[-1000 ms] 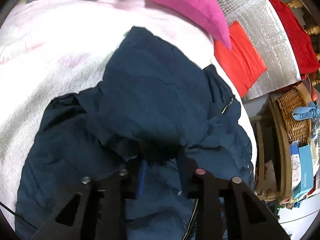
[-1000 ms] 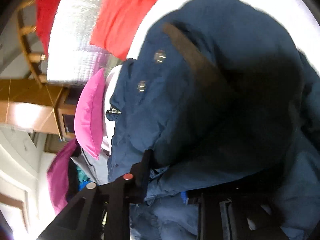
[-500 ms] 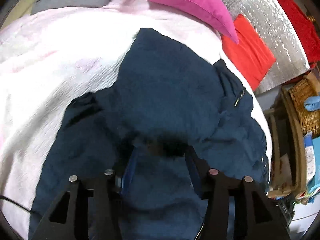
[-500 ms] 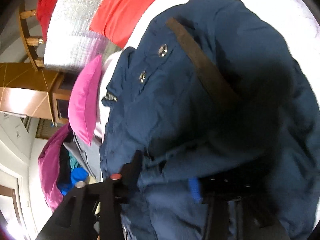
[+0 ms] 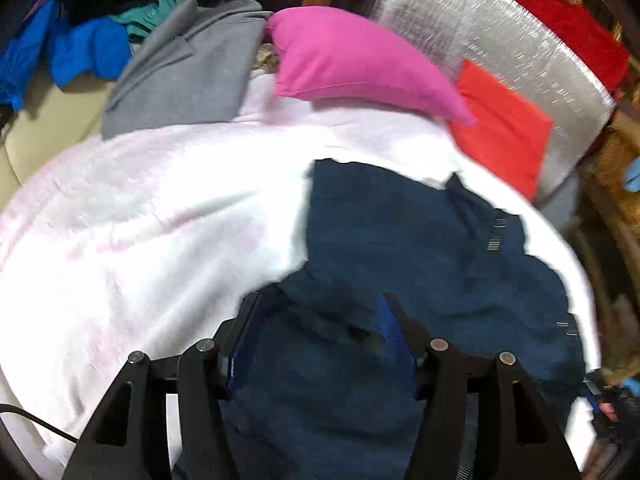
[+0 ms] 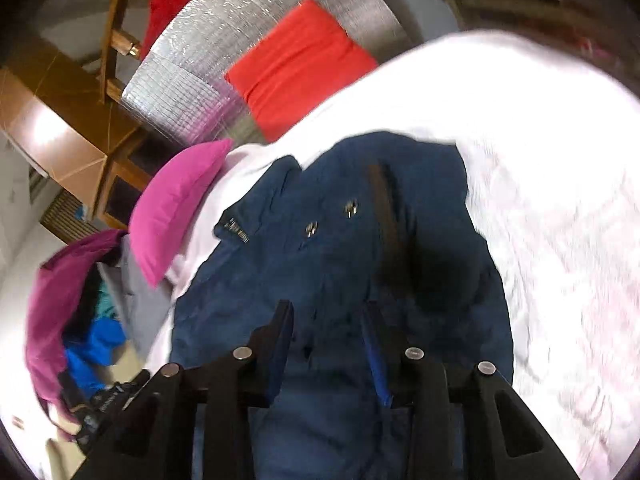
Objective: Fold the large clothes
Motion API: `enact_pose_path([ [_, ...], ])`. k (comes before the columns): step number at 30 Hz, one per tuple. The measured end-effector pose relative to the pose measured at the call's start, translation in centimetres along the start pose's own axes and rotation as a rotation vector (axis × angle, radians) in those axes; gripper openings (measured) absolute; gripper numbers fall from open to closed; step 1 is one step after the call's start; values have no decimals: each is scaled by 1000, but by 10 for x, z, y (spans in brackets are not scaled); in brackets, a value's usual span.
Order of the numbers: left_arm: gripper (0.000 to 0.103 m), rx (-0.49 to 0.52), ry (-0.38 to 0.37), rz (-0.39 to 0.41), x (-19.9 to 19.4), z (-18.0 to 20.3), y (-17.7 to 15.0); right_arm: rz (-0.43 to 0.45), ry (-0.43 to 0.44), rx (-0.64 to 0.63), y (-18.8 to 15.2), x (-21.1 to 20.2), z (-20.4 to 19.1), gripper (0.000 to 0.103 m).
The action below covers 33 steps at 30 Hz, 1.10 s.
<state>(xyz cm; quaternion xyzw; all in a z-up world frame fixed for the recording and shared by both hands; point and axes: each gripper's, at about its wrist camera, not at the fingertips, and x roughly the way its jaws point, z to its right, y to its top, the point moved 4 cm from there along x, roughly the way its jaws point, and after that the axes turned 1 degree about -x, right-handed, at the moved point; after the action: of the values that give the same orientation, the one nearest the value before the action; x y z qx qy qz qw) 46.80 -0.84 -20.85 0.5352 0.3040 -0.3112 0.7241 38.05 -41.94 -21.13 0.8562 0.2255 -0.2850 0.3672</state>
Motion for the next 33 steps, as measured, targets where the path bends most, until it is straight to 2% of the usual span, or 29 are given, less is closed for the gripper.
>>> enact_pose_path([
  [5, 60, 82, 121, -9, 35, 10, 3, 5, -57, -47, 7, 28, -6, 38],
  [8, 60, 97, 145, -36, 49, 13, -3, -79, -95, -22, 4, 56, 11, 34],
  [11, 60, 134, 173, -27, 51, 12, -5, -85, -102, -24, 5, 56, 14, 33],
  [14, 60, 150, 175, -3, 43, 16, -4, -31, -51, -21, 9, 42, 6, 36],
  [17, 60, 170, 180, 28, 35, 22, -5, 14, -17, -73, 11, 37, -9, 36],
  [20, 60, 200, 190, 74, 25, 29, -5, -47, -17, -89, 3, 52, -13, 36],
  [22, 60, 221, 191, 107, 18, 35, -5, -114, -56, -87, -4, 70, -7, 34],
  [26, 60, 256, 188, 168, 6, 45, -3, -137, -46, -60, -6, 70, -4, 34],
  [30, 60, 276, 186, 204, 0, 54, -2, -116, -11, -41, -3, 55, -3, 34],
  [33, 60, 279, 176, 205, 0, 60, -4, -54, 28, -72, 3, 38, -11, 34],
])
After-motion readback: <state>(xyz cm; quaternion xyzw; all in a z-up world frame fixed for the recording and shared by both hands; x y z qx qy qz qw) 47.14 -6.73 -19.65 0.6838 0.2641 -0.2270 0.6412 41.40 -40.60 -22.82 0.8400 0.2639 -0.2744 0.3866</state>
